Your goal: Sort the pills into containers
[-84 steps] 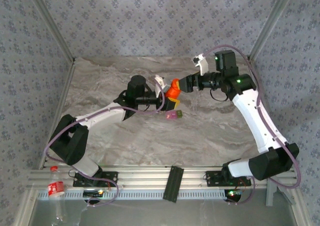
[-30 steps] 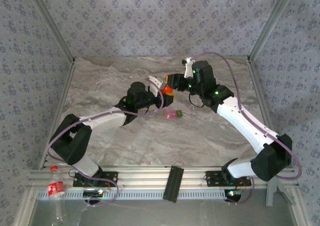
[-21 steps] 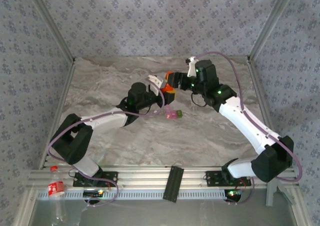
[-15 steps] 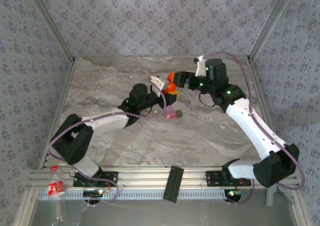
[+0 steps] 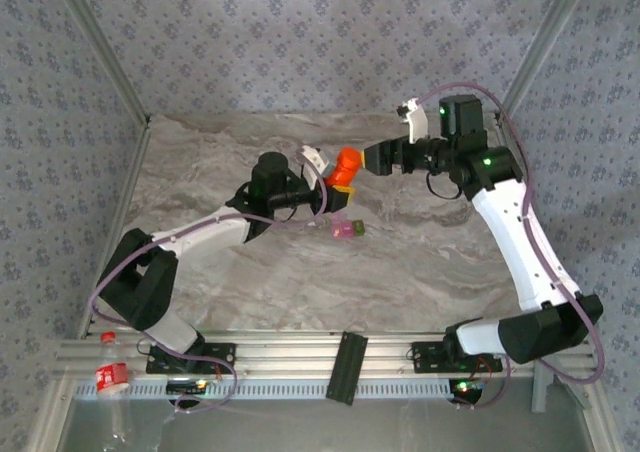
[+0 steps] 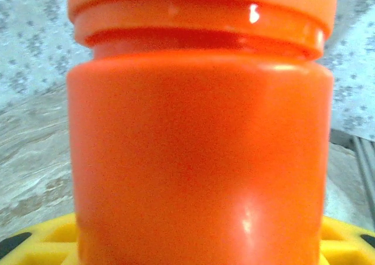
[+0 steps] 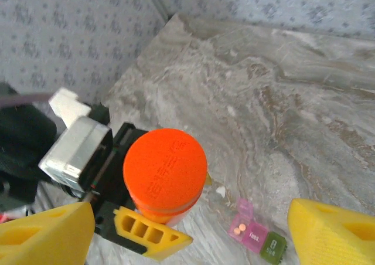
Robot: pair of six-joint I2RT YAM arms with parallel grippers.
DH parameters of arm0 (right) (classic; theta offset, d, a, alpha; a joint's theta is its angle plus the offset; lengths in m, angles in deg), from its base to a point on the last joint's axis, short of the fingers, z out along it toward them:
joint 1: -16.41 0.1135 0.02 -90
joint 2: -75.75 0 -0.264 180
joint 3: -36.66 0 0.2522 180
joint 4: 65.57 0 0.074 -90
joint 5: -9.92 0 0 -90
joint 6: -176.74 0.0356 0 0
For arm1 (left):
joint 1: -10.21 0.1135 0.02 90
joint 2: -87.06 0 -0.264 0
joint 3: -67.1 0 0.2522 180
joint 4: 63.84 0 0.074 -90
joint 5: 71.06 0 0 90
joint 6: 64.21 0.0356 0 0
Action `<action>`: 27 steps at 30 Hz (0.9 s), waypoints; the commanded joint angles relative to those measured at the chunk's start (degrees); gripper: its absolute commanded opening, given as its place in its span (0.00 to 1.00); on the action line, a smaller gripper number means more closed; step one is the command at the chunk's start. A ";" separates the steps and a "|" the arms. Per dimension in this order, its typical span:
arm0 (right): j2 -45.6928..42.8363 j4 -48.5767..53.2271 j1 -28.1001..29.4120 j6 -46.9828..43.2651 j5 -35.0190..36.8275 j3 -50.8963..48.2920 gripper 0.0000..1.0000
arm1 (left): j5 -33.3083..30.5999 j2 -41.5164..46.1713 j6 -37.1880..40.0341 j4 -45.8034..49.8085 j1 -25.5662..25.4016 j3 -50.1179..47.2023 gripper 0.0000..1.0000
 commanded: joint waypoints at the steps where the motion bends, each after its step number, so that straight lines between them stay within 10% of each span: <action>1: 1.73 5.30 0.29 -7.16 -4.69 3.55 0.86 | 6.12 2.14 2.21 2.98 0.13 2.97 0.00; 27: 6.96 5.01 2.73 -7.12 -6.07 4.65 0.62 | 7.21 0.70 1.46 2.73 0.00 3.77 0.00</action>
